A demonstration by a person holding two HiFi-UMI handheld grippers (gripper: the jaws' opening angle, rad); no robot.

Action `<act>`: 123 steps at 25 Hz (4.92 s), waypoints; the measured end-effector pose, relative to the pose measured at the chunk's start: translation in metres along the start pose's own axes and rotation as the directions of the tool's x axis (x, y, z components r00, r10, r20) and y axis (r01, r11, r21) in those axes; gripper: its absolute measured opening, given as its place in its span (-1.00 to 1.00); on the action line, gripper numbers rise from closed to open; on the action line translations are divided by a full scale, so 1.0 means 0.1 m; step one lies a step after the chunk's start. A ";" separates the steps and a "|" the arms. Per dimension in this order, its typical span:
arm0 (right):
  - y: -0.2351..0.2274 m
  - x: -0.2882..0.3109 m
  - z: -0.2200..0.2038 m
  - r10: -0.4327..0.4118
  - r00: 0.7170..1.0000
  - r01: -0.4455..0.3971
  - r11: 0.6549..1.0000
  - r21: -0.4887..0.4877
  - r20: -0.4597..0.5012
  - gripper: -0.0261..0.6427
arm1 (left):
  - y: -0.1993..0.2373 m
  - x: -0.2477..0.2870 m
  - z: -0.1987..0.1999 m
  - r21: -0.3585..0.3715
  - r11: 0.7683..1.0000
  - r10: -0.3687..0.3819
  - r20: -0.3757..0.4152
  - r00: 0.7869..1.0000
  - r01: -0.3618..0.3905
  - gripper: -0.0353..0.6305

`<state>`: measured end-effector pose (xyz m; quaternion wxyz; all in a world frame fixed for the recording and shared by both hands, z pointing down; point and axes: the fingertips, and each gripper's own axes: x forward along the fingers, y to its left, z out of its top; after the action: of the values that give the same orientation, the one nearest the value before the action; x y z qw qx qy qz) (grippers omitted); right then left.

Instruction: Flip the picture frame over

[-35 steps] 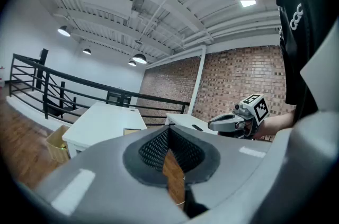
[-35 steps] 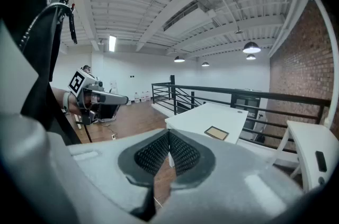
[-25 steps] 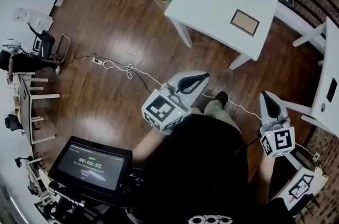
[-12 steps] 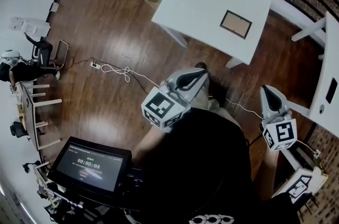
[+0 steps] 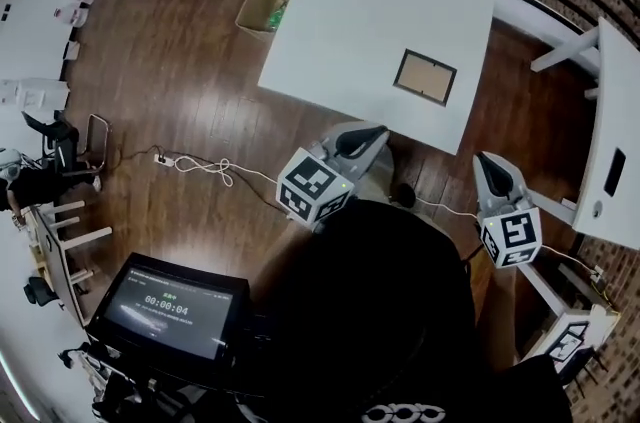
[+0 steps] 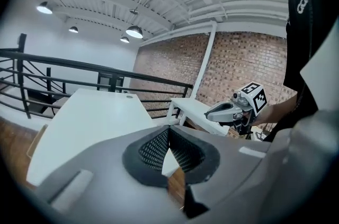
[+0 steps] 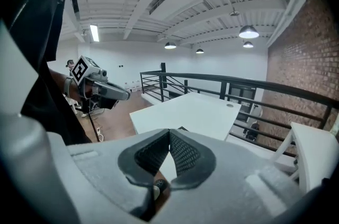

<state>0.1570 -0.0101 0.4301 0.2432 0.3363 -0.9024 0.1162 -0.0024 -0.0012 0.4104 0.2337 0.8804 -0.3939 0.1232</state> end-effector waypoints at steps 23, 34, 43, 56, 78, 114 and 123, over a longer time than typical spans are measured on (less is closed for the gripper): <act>-0.35 1.41 -0.86 -0.008 0.930 0.064 0.988 0.140 -0.367 -0.64 | 1.21 1.24 -0.89 0.069 0.979 -0.148 -0.398 0.906 0.190 -0.48; -0.50 1.87 -1.35 0.103 0.868 0.012 0.974 0.228 -0.485 -0.41 | 1.39 1.58 -1.37 0.066 0.991 -0.059 -0.556 0.829 0.115 -0.32; -0.55 2.05 -1.47 0.163 0.858 -0.019 0.958 0.287 -0.487 -0.40 | 1.50 1.78 -1.60 0.062 0.995 -0.025 -0.624 0.781 0.082 -0.28; -0.47 2.16 -1.51 0.190 0.854 -0.039 0.951 0.305 -0.484 -0.39 | 1.51 1.83 -1.70 0.042 0.996 -0.031 -0.658 0.753 0.078 -0.25; -0.49 1.94 -1.17 0.221 0.882 -0.109 0.955 0.277 -0.416 -0.34 | 1.37 1.65 -1.35 -0.018 0.997 -0.076 -0.564 0.822 0.080 -0.26; -0.51 1.76 -0.74 0.225 0.873 -0.140 0.966 0.220 -0.433 -0.34 | 1.26 1.47 -0.89 -0.015 0.996 -0.087 -0.526 0.846 0.093 -0.22; -0.56 1.77 -0.72 0.215 0.875 -0.134 0.968 0.211 -0.434 -0.34 | 1.27 1.51 -0.85 0.019 0.994 -0.078 -0.530 0.844 0.104 -0.22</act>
<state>0.1039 -0.1230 0.5856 0.4048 0.2369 -0.8337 0.2916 -0.0009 -0.1278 0.5845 0.3180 0.8353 -0.2693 0.3586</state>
